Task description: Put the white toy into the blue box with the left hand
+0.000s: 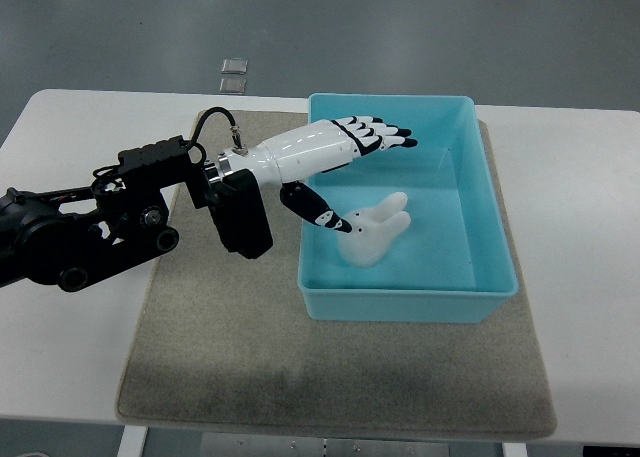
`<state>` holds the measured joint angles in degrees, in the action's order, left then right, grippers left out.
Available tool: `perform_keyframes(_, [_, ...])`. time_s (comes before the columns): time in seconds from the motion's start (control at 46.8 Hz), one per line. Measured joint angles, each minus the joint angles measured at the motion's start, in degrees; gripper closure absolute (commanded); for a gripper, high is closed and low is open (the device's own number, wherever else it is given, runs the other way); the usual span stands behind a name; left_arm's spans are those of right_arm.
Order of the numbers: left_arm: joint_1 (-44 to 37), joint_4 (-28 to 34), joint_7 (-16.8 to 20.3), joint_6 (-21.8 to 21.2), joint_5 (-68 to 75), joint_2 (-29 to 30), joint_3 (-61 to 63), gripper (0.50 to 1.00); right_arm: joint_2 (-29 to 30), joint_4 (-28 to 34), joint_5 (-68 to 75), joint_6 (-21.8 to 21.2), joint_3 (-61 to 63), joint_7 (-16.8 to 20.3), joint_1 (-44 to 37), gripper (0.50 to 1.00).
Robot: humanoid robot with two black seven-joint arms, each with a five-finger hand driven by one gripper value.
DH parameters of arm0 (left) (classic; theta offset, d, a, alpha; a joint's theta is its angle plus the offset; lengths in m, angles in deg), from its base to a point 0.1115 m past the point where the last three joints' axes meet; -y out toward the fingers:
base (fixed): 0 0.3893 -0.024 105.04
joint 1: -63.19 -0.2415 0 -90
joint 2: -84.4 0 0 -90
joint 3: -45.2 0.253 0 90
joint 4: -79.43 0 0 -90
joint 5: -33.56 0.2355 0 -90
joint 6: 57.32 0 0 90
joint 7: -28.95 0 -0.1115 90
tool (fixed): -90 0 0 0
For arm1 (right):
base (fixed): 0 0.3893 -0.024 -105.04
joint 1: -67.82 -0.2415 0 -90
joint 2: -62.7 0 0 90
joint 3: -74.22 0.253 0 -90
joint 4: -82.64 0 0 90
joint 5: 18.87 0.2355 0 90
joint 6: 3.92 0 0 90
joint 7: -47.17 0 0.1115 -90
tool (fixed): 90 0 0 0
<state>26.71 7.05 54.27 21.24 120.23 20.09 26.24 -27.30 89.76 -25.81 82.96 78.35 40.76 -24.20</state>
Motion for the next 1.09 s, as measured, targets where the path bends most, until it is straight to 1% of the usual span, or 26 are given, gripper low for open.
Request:
perform_keyframes(0.086, [-0.07, 2.0, -0.08, -0.01, -11.15, 0.16, -2.81, 0.508, 0.0, 0.0, 0.0, 0.0, 0.0, 0.0, -0.04, 0.564])
perform_keyframes(0.214, [-0.11, 5.53, -0.11, 0.04, -33.4, 0.42, -6.93, 0.508, 0.0, 0.0, 0.0, 0.01, 0.0, -0.01, -0.01, 0.564])
perform_keyframes(0.321, [-0.43, 8.95, -0.57, 0.32, -53.16, 0.53, -7.96, 0.504, 0.0, 0.0, 0.0, 0.0, 0.0, -0.01, -0.02, 0.564])
perform_keyframes(0.428, [-0.8, 12.95, -0.63, 1.3, -69.57, 0.65, -8.02, 0.501, 0.0, 0.0, 0.0, -0.01, 0.0, -0.02, -0.03, 0.564])
perform_keyframes(0.47, [-0.9, 14.16, -0.61, 1.93, -73.56, 0.73, -8.02, 0.5, 0.0, 0.0, 0.0, -0.01, 0.0, -0.01, -0.02, 0.564])
perform_keyframes(0.577, [-2.4, 16.1, -0.57, 6.14, -81.61, 0.84, -8.09, 0.5, 0.0, 0.0, 0.0, -0.01, 0.0, -0.01, 0.0, 0.564])
perform_keyframes(0.663, [-3.21, 17.6, -0.54, 8.15, -88.28, 1.15, -8.3, 0.5, 0.0, 0.0, 0.0, -0.01, 0.0, -0.01, -0.03, 0.564])
perform_keyframes(0.855, [-4.37, 20.37, -0.74, 9.79, -100.04, 1.54, -8.14, 0.5, 0.0, 0.0, 0.0, -0.01, 0.0, -0.01, -0.01, 0.564])
perform_keyframes(1.09, [-4.99, 20.6, -0.93, 9.85, -107.51, 1.55, -8.25, 0.5, 0.0, 0.0, 0.0, -0.02, 0.0, -0.01, -0.02, 0.564])
